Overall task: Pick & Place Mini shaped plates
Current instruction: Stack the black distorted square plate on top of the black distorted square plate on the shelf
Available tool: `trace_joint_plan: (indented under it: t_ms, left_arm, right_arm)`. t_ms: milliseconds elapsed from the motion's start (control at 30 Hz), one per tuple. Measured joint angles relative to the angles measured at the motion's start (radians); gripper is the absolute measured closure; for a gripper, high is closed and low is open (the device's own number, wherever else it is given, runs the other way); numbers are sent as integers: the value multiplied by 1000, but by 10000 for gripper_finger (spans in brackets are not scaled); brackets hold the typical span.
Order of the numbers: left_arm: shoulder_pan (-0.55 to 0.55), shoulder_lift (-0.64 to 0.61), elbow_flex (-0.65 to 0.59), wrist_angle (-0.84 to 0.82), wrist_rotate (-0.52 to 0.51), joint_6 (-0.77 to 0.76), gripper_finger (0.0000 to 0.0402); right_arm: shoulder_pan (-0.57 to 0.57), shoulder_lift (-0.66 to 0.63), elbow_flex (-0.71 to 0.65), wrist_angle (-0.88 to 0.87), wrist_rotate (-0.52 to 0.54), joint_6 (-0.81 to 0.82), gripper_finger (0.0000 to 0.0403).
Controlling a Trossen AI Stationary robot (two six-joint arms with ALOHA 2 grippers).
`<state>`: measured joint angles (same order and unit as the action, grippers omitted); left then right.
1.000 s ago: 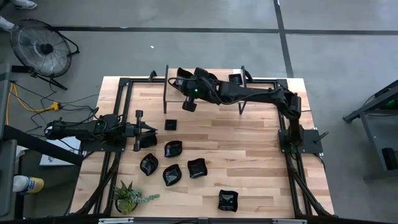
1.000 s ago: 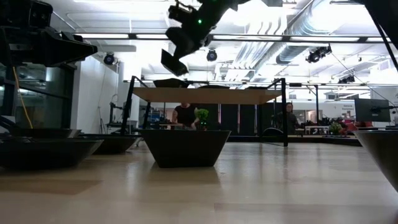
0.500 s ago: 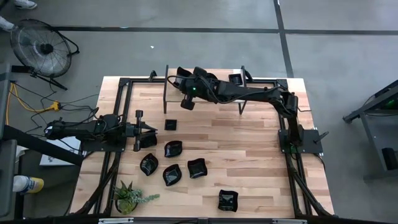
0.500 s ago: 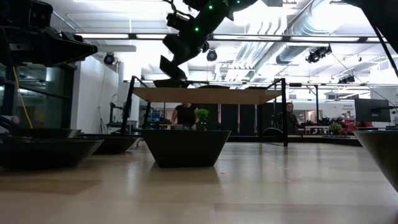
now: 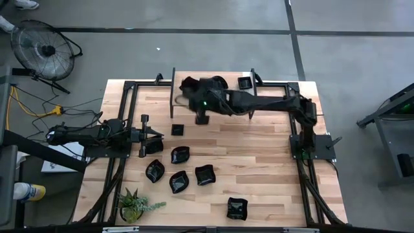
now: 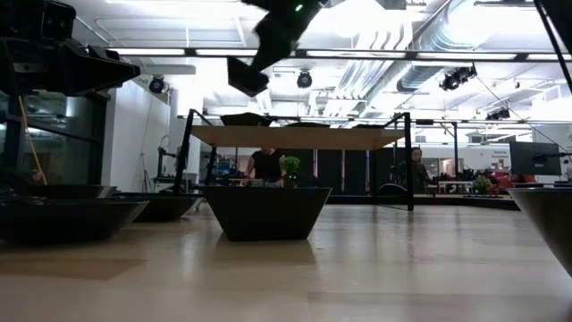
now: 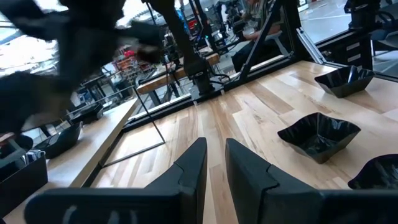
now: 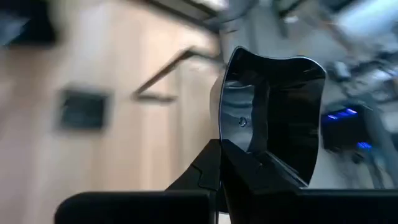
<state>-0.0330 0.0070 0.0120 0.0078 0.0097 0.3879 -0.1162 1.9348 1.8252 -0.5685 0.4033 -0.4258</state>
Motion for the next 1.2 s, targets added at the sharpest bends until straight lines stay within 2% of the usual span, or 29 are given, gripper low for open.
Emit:
trace_joint_plan:
  t_ms: [233,300,500,700,933,1200]
  left_arm:
    - [0,0,0,0,0,0,346]
    - [0,0,0,0,0,0,346]
    - [0,0,0,0,0,0,346]
    - [0,0,0,0,0,0,346]
    - [0,0,0,0,0,0,346]
    - [0,0,8,23,-14,7,346]
  right_arm:
    - [104,-97,-1,-370,-129,-8,402]
    - [127,-119,-16,-418,-126,26,402]
    - [217,-234,-173,-406,-72,13,403]
    - [309,-364,-341,-347,53,83,403]
    - [394,-468,-433,-264,50,95,403]
    - [407,-480,-489,-224,47,137,403]
